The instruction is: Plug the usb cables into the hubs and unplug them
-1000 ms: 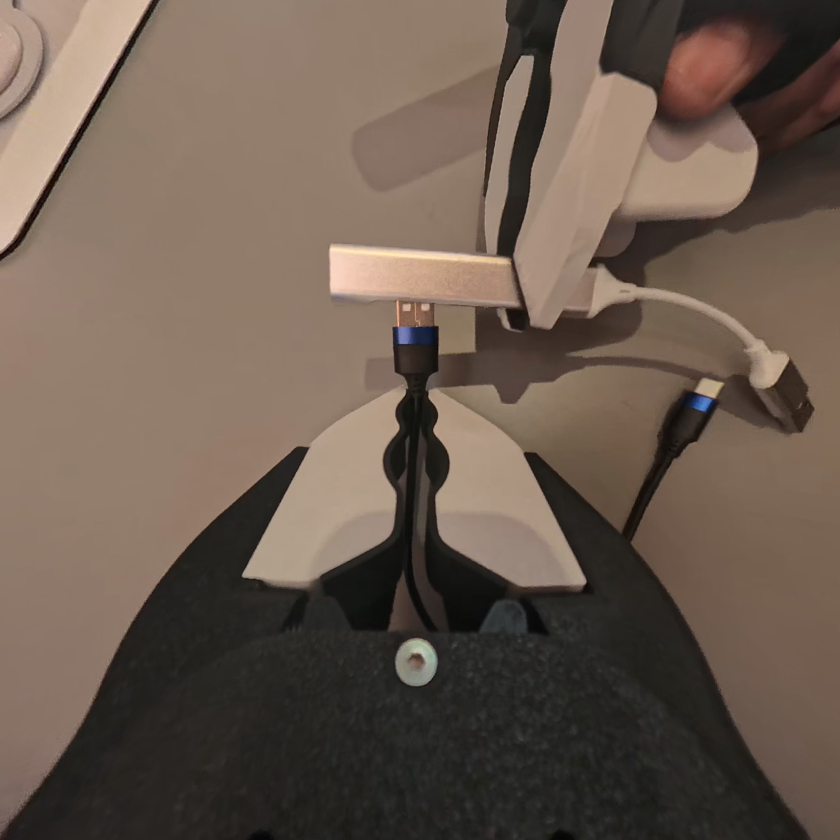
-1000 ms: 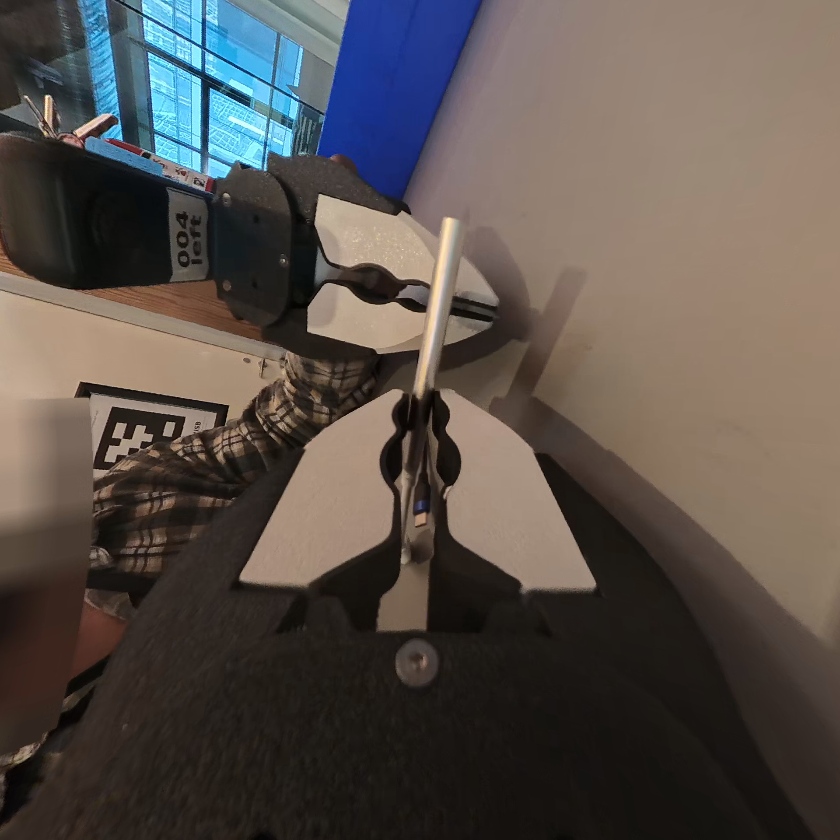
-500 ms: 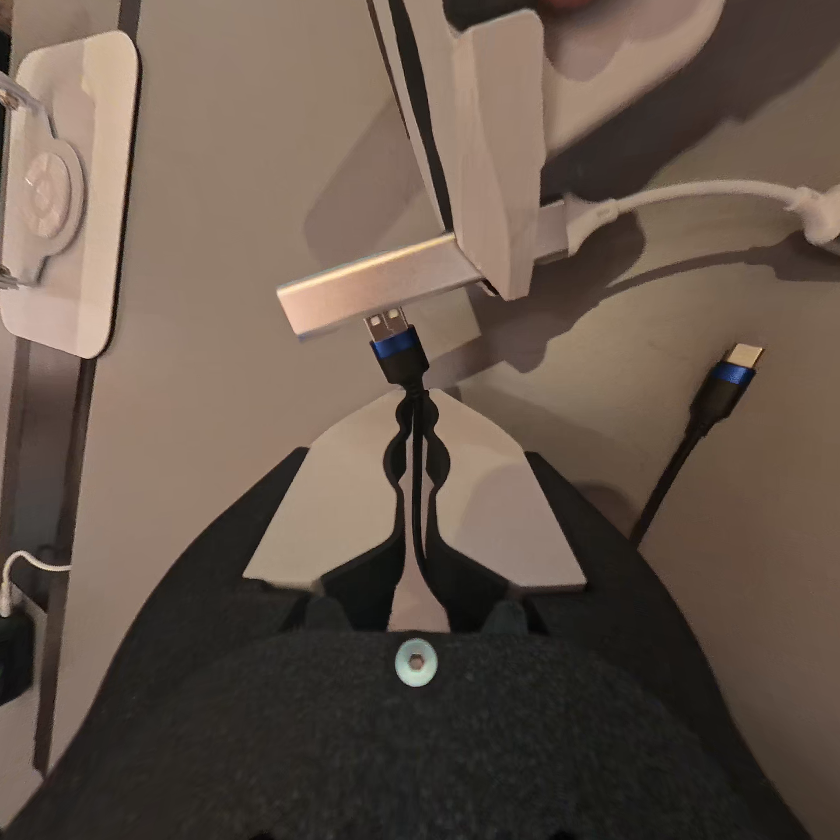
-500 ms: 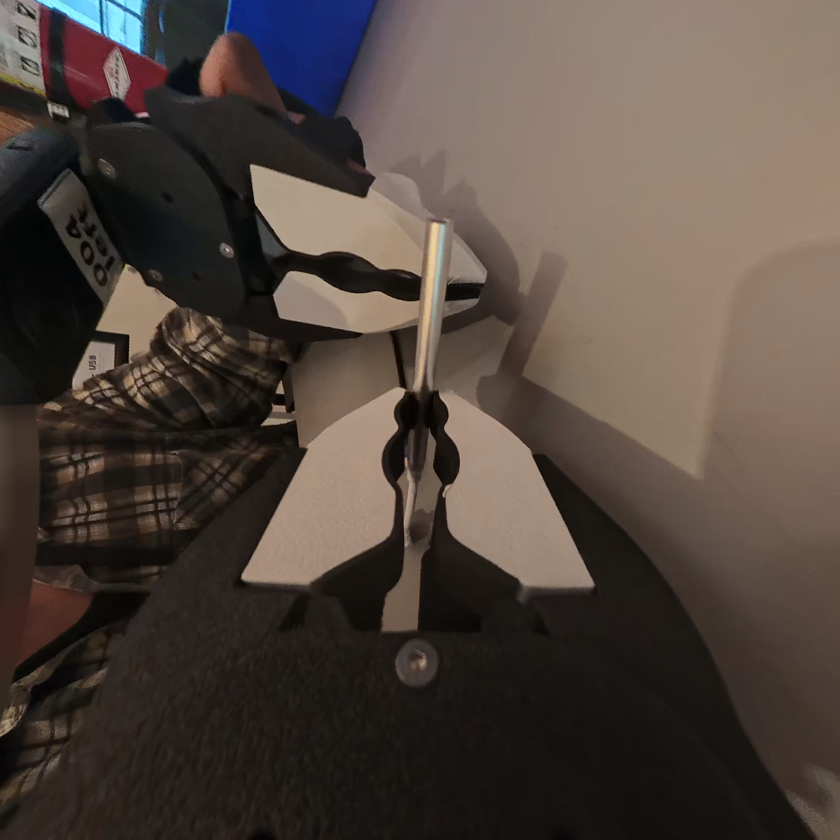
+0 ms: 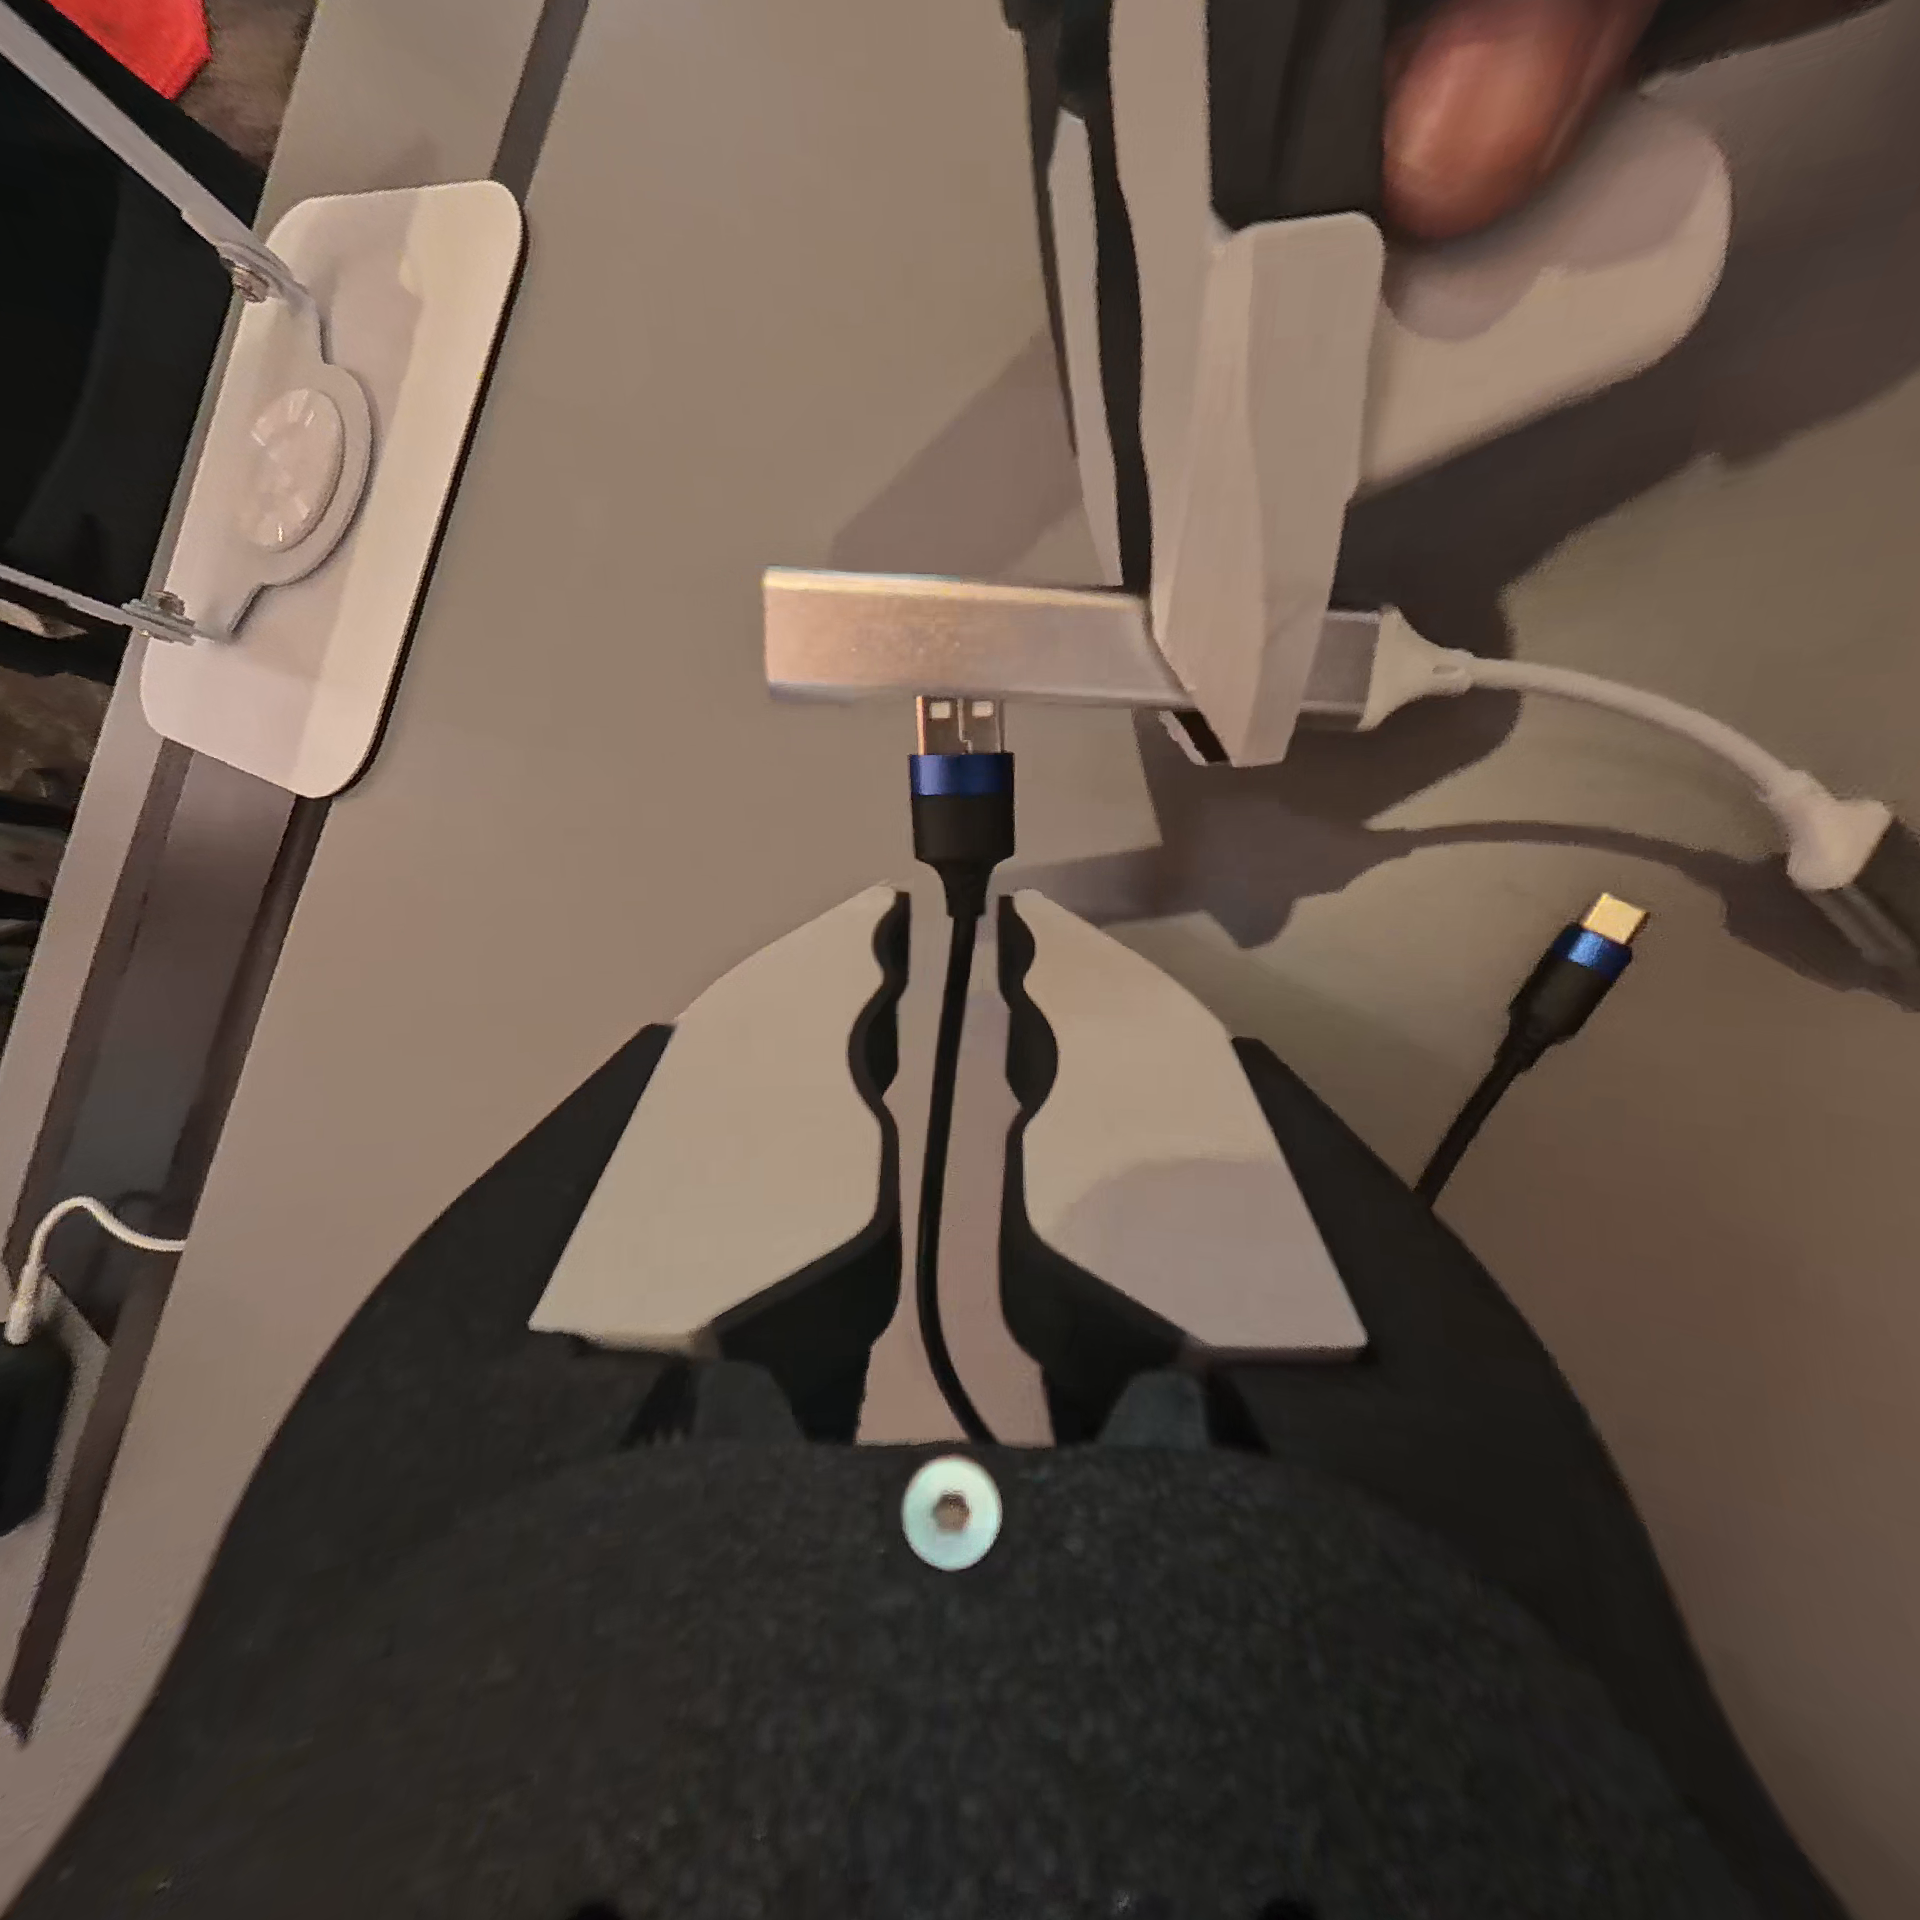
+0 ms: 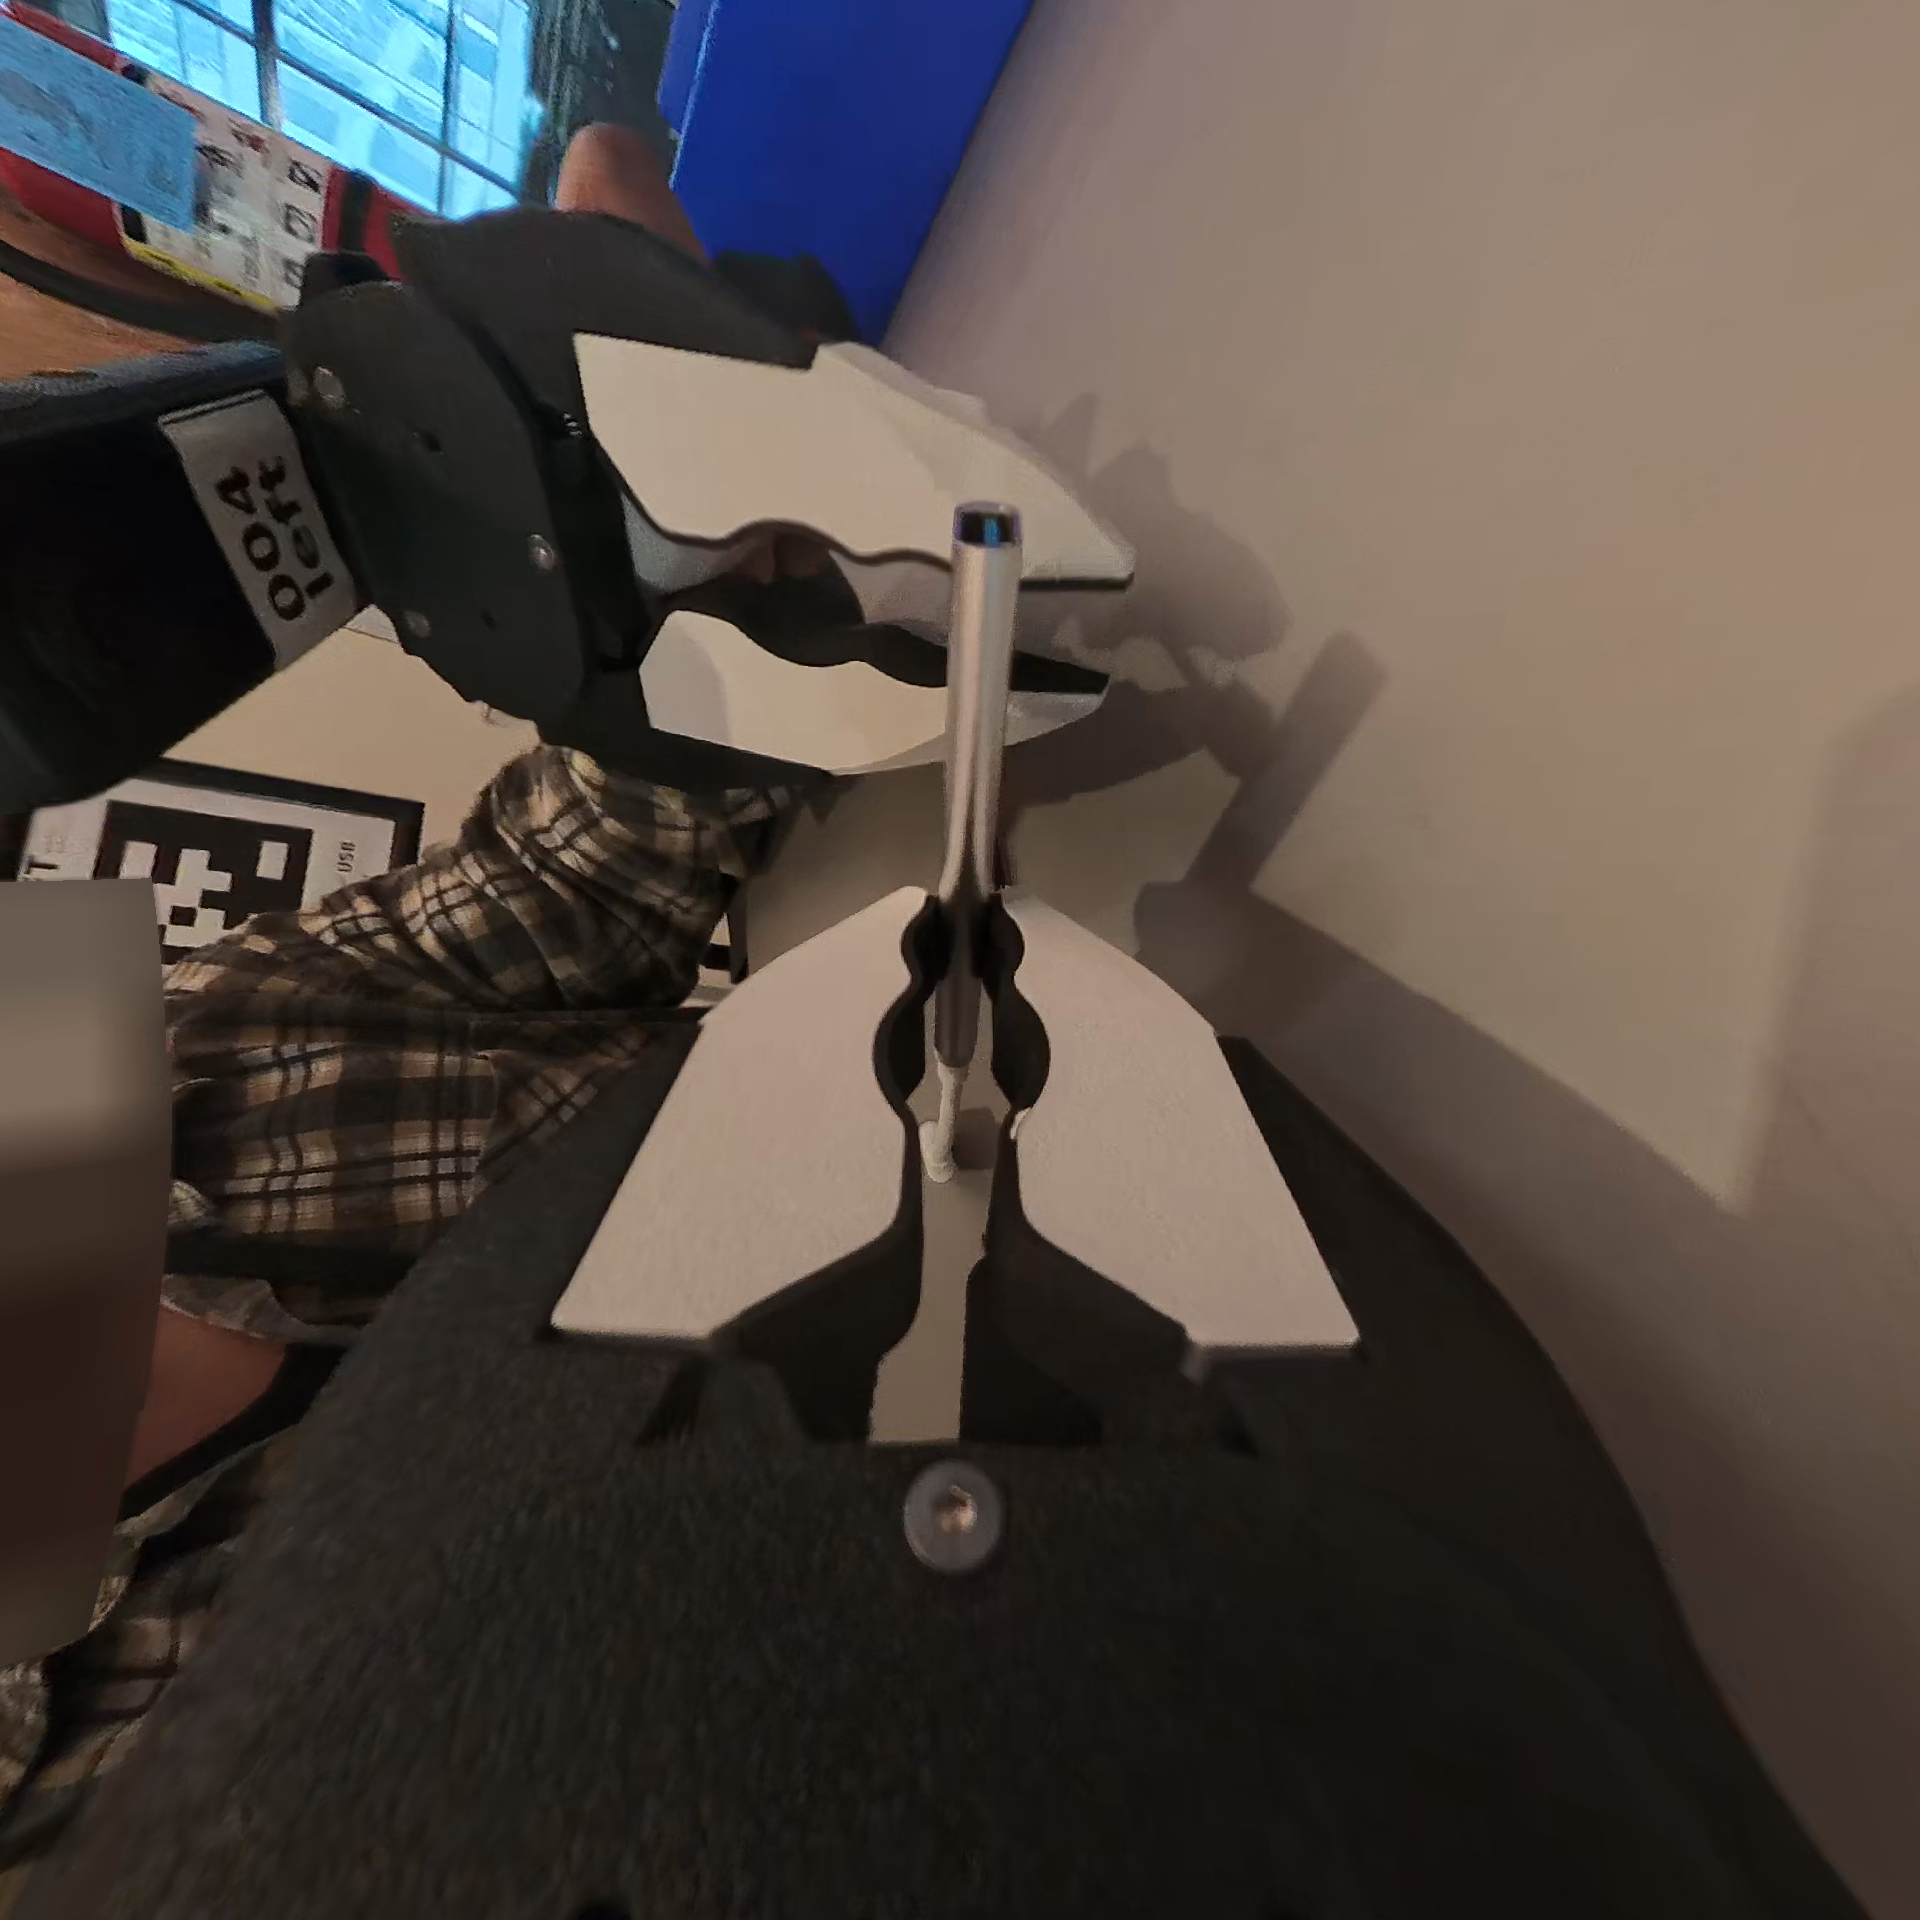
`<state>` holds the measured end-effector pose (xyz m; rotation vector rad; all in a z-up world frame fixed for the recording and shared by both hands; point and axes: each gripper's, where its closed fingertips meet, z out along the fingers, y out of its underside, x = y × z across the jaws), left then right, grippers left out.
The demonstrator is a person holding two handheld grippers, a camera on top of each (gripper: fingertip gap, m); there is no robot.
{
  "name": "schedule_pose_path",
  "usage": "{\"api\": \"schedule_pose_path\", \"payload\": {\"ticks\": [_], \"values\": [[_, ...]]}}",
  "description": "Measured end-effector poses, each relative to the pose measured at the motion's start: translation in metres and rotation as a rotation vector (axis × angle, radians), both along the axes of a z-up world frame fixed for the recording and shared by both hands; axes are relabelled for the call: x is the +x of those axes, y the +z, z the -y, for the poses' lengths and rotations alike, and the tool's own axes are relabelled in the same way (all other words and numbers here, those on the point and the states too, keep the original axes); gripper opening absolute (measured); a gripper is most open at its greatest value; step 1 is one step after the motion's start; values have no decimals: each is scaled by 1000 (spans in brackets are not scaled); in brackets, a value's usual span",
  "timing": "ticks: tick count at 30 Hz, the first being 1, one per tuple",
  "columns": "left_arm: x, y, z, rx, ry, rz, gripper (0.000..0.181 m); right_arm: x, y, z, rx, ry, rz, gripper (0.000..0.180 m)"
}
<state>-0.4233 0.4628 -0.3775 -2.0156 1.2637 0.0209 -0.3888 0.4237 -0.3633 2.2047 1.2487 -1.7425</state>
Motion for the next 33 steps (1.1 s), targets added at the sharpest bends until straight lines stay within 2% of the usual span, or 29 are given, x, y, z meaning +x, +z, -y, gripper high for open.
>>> {"api": "schedule_pose_path", "payload": {"ticks": [6, 9, 19, 22, 27, 33], "values": [[3, 3, -3, -14, 51, 117, 32, 3, 0, -1, -48, -45, -74, 7], [11, 11, -4, -16, 40, 211, 35, 4, 0, -1, -59, -68, -113, 7], [18, 22, -1, -1, -64, 173, 20, 3, 6, 0, -41, -75, -174, 7], [17, 30, -1, 23, -77, 244, 22, 4, 12, 1, -54, -75, -214, 7], [17, 48, -2, 97, -102, 463, 26, 5, 21, -2, -85, -81, -281, 7], [17, 55, 2, 209, -178, 458, 13, 5, 27, -1, -98, -74, -329, 7]]}}
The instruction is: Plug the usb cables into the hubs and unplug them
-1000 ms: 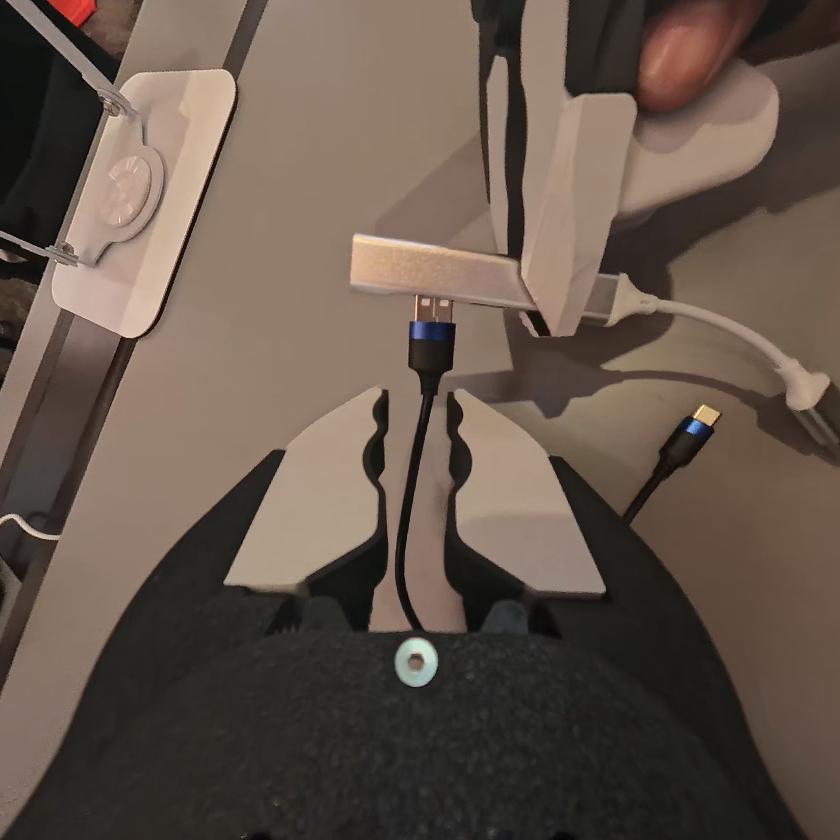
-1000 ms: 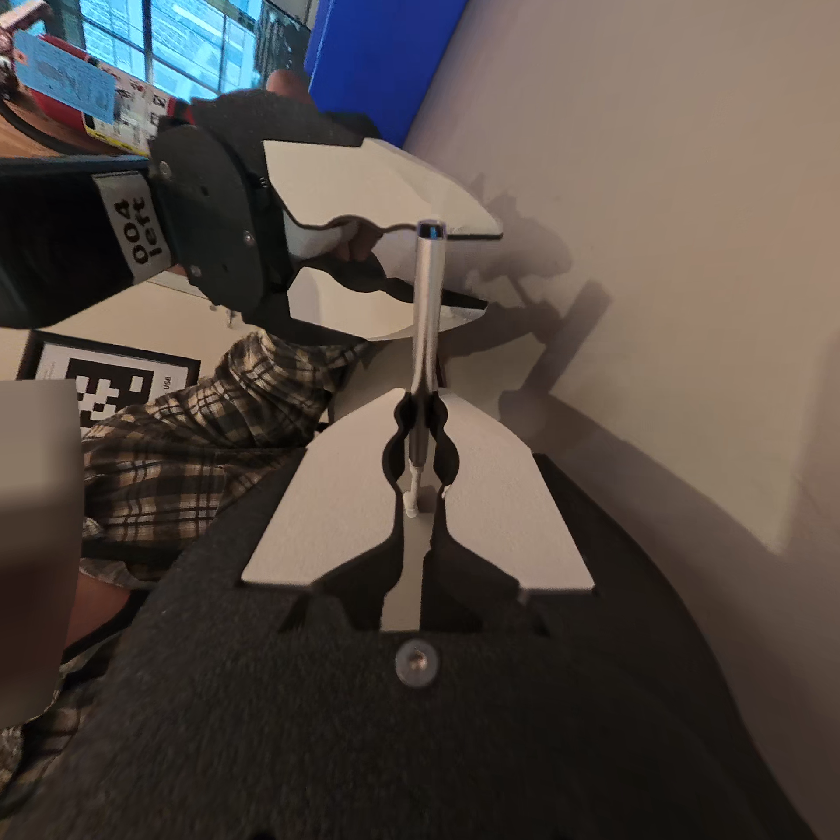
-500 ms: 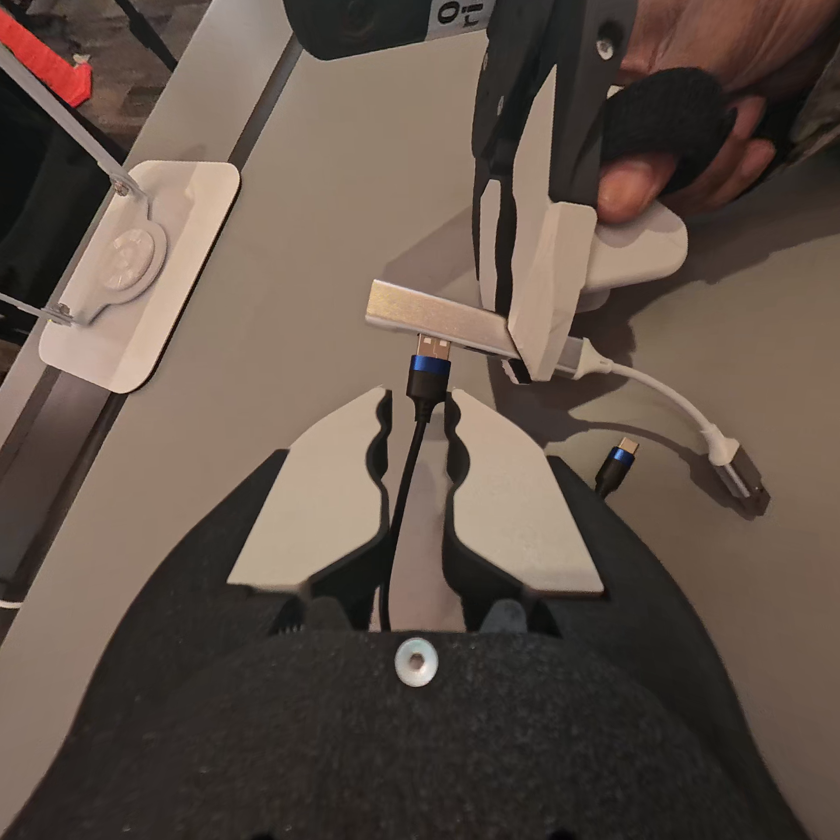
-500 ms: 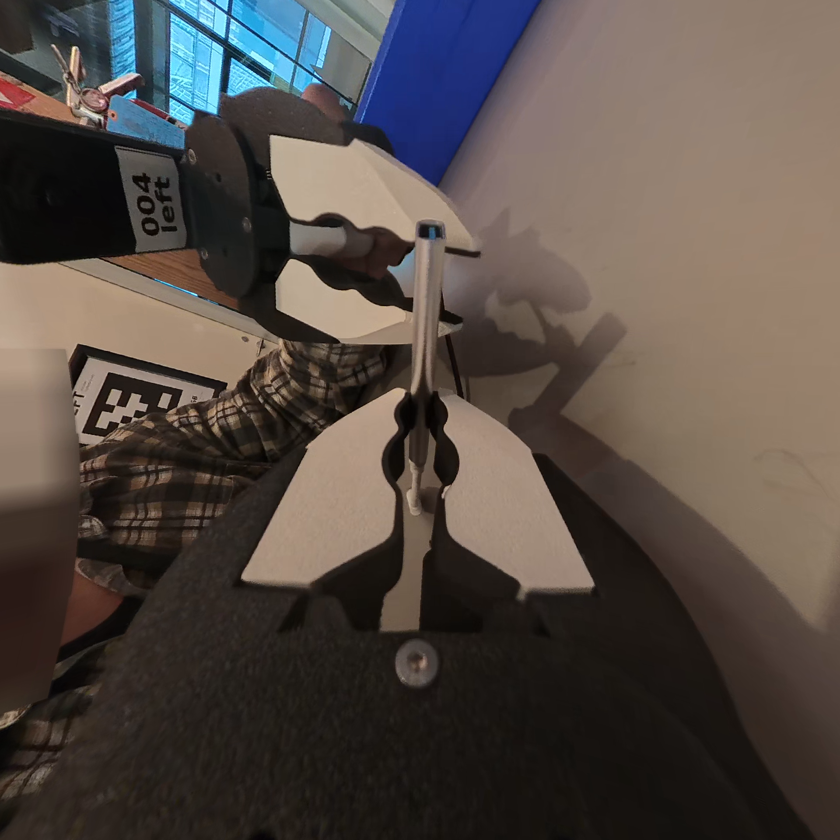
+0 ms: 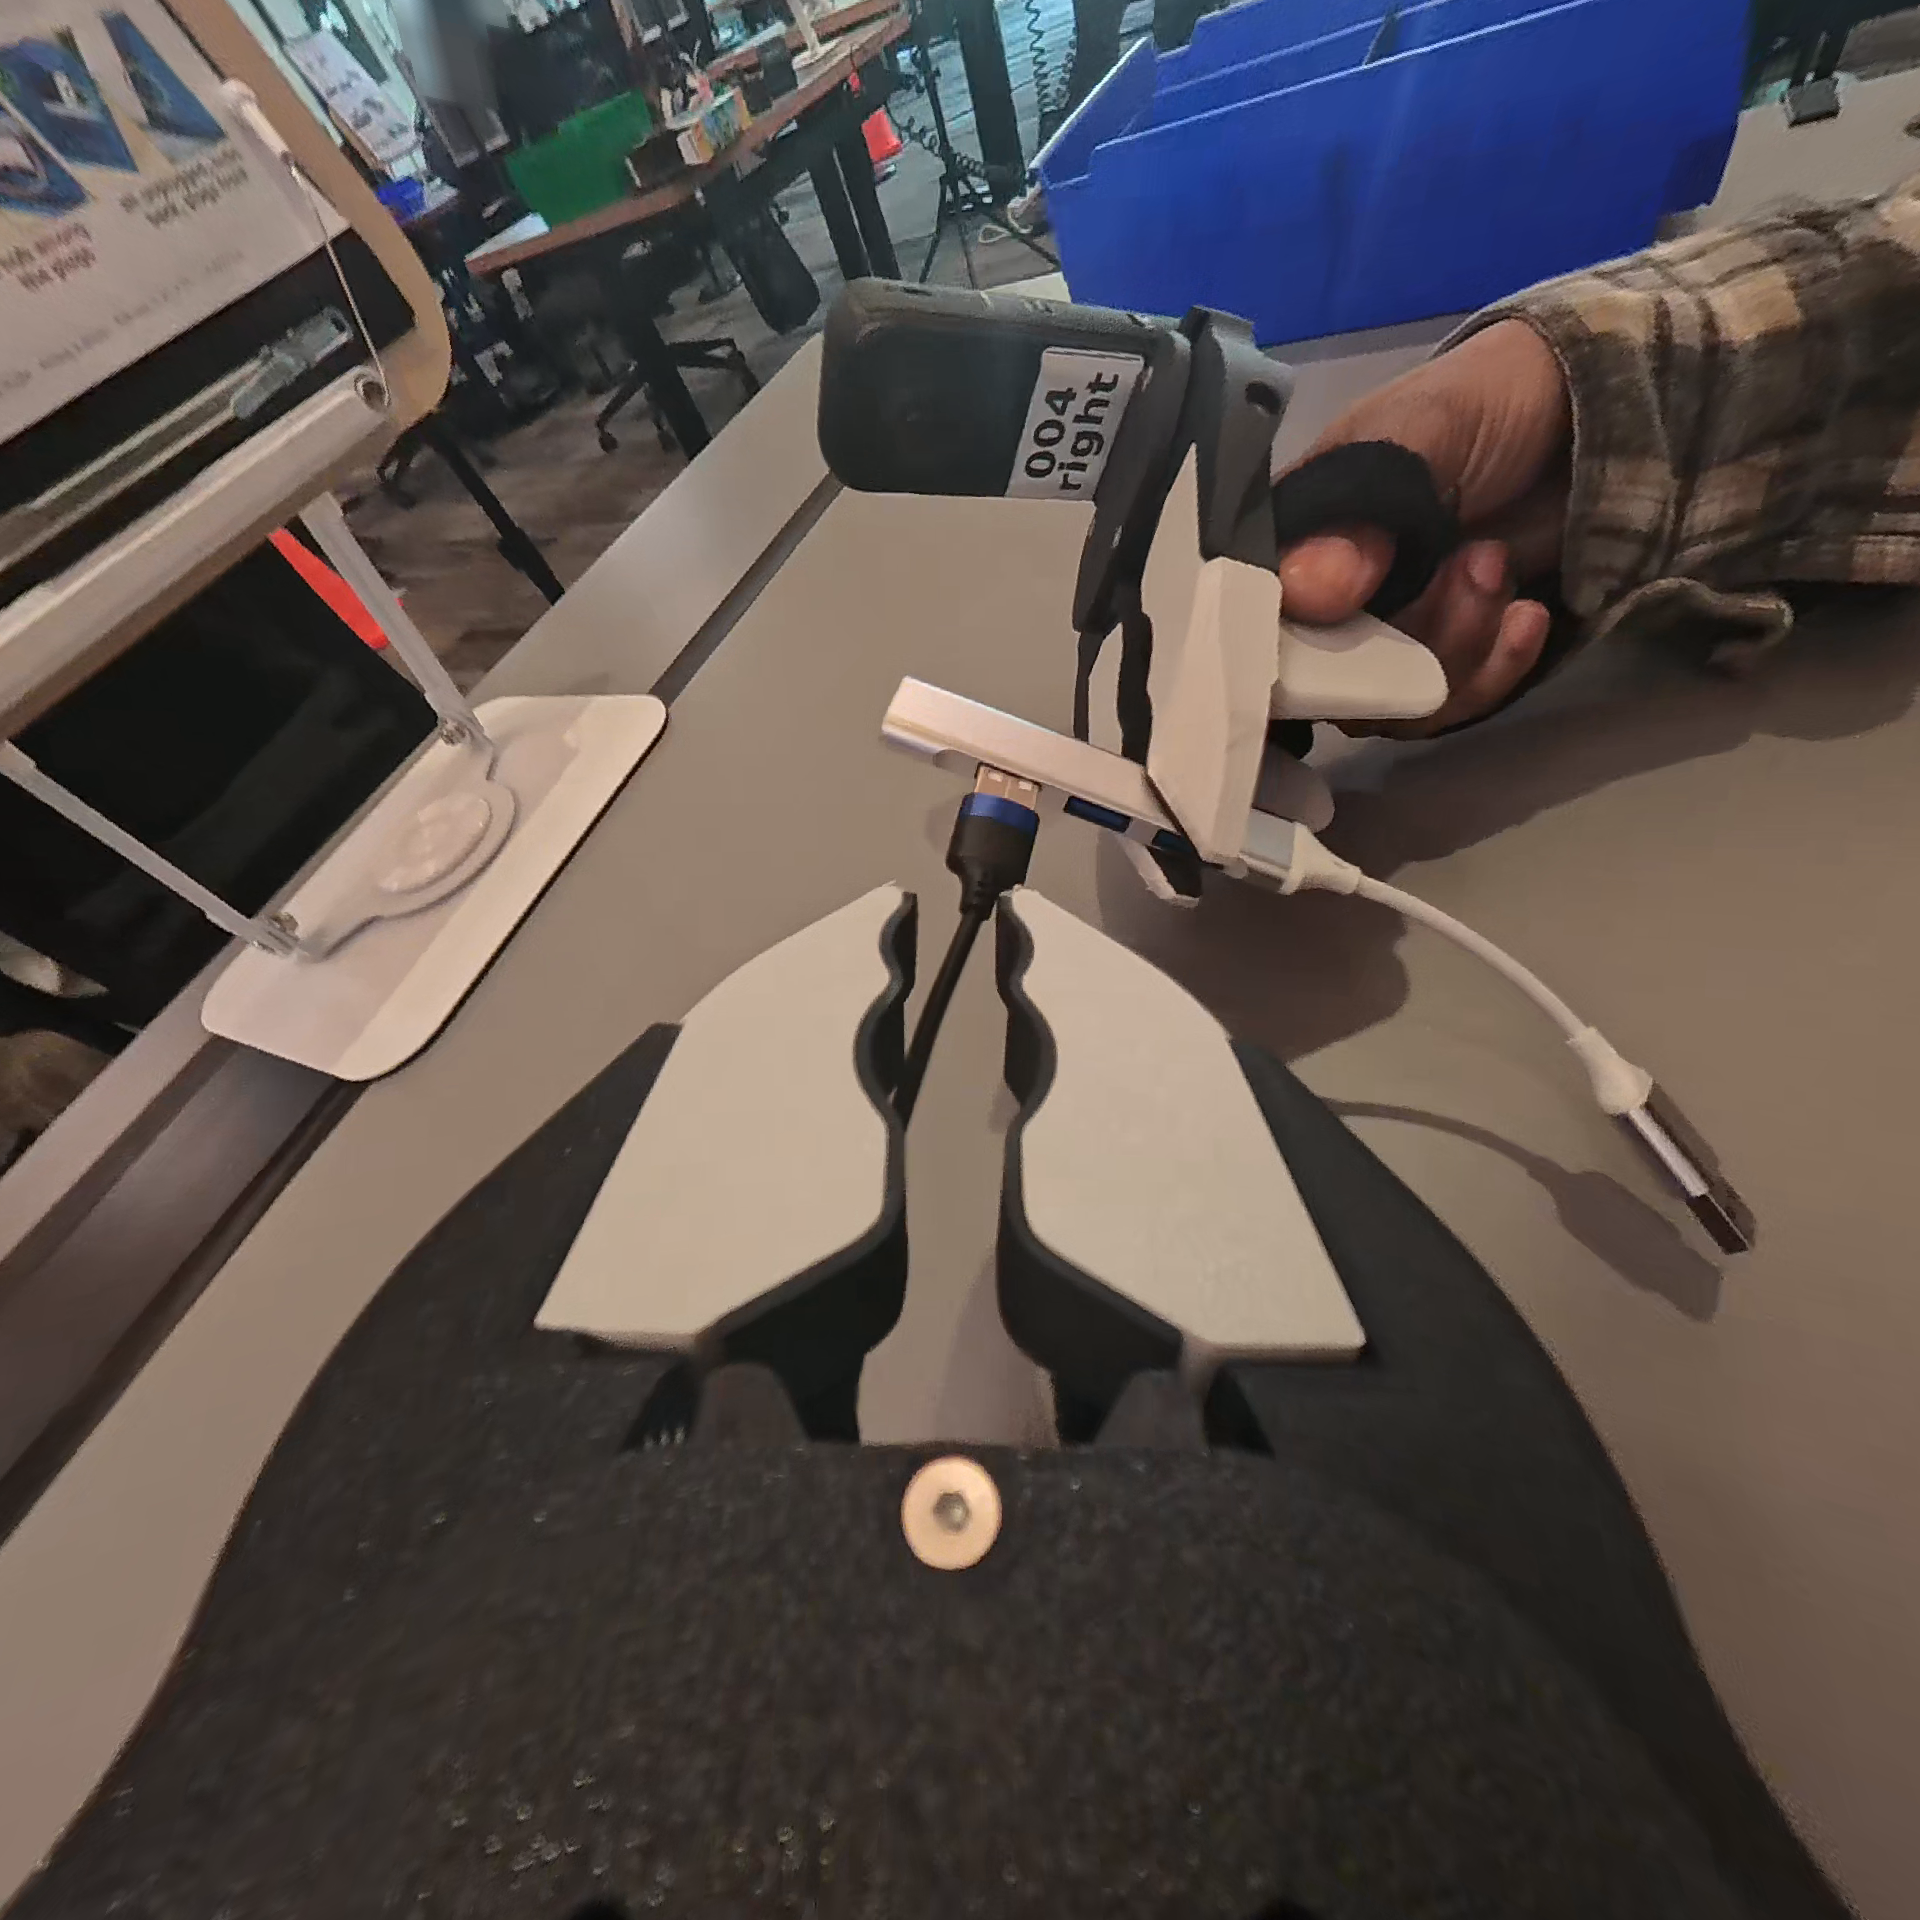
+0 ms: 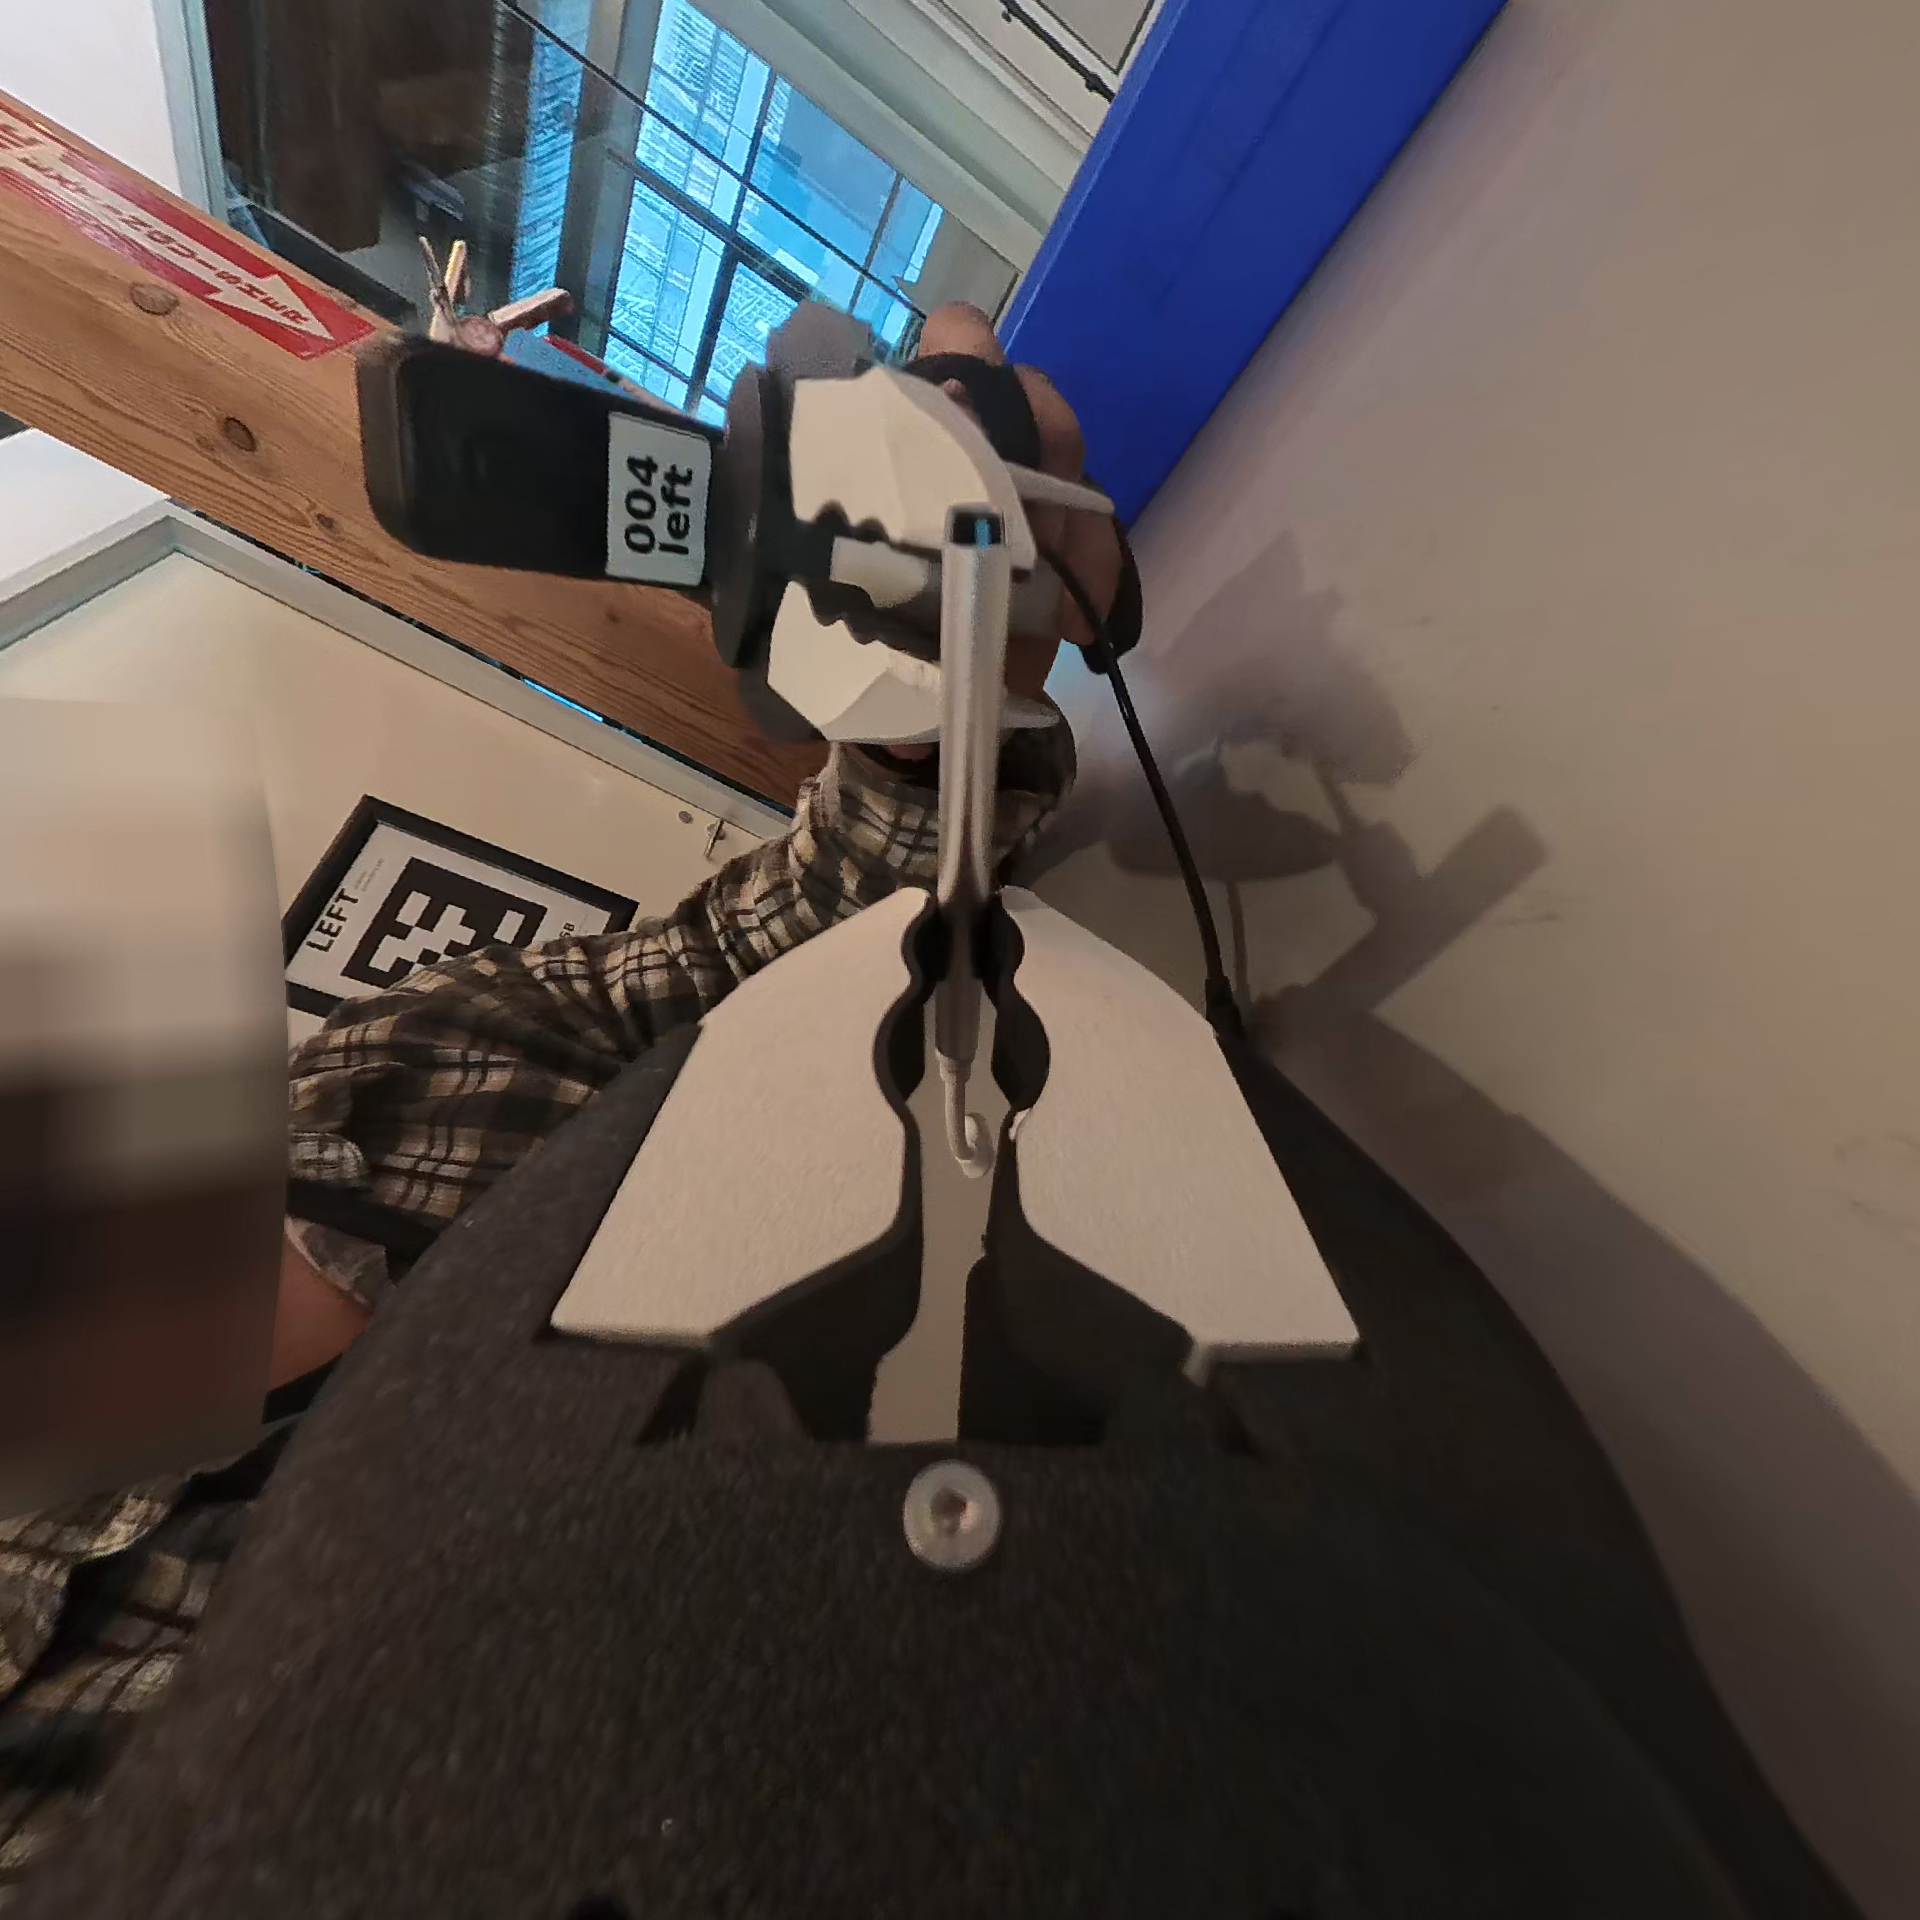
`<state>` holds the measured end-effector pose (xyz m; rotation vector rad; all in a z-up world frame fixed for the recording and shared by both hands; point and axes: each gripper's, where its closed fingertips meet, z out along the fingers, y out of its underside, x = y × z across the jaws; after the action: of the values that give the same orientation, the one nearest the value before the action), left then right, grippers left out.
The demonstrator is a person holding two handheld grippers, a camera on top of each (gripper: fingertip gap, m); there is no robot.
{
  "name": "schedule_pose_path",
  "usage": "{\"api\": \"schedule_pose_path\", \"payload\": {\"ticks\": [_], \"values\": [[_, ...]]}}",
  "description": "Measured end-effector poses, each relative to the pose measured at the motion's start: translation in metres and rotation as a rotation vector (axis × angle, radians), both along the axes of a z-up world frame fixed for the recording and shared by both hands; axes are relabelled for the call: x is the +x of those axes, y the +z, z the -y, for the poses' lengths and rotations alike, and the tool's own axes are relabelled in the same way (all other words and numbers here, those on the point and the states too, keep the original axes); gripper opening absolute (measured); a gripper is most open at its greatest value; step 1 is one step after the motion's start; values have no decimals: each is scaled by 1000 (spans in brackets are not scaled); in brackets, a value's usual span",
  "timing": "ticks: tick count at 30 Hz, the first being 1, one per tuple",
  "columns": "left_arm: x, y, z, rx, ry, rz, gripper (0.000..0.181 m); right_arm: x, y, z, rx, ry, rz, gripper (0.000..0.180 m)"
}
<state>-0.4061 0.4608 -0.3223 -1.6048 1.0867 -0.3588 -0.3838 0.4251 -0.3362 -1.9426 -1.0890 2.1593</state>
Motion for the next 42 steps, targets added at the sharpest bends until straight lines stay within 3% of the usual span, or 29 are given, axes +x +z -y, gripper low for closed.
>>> {"api": "schedule_pose_path", "payload": {"ticks": [12, 20, 36, 42], "values": [[6, 1, 9, 13, -86, -32, 4, -1, -2, 13, 16, 72, 23, 7], [4, -7, 15, 2, -121, -196, 4, 0, -9, 15, 49, 92, 81, 7], [-6, -9, 13, -102, 28, 69, 4, 0, 0, -1, -2, -14, -10, 23], [-2, -12, 18, -112, 4, 83, 4, 6, 4, -19, 45, -106, -40, 26]]}}
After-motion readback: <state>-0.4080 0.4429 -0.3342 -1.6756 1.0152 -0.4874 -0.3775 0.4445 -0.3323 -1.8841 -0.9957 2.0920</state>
